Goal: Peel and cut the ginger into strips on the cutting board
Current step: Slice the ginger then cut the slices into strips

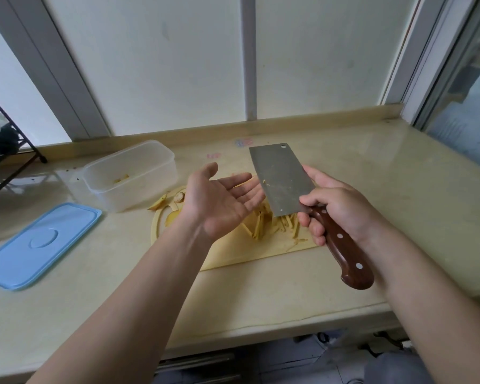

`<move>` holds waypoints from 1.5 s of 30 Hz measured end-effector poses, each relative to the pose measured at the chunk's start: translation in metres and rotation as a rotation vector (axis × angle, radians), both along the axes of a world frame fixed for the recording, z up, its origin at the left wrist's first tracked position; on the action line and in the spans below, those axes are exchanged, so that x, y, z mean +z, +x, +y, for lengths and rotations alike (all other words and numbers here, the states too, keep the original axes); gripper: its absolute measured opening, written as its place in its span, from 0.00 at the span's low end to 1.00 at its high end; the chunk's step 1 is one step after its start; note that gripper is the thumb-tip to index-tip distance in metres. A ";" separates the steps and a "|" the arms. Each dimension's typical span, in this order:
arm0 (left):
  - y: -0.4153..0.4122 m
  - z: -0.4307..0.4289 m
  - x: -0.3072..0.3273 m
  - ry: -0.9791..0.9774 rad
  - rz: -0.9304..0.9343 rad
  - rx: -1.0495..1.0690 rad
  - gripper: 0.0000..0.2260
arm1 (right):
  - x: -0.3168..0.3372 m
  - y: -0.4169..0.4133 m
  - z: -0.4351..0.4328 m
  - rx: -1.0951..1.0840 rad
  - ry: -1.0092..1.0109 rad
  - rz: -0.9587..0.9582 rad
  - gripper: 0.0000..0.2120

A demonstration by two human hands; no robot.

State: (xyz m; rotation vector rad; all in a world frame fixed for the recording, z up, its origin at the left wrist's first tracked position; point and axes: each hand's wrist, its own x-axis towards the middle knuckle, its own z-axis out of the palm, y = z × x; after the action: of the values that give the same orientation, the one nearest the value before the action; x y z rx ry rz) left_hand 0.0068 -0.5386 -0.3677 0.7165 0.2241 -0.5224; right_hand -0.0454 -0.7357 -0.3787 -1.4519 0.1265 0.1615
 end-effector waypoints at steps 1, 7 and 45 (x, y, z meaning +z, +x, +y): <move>0.001 0.002 -0.001 0.001 0.007 0.021 0.27 | 0.000 0.000 -0.003 -0.012 -0.007 0.002 0.32; 0.003 0.002 -0.004 0.257 -0.077 0.009 0.23 | 0.003 -0.005 -0.017 -0.045 -0.056 0.010 0.33; -0.013 0.009 0.031 1.103 -0.909 0.157 0.24 | -0.020 -0.034 -0.032 -0.206 -1.888 -1.034 0.10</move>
State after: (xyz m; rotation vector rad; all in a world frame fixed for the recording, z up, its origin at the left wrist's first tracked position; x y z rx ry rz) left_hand -0.0062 -0.5298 -0.3365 1.9078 -0.3289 0.1724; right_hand -0.0797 -0.7678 -0.3983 -3.1250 -0.5975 -1.2081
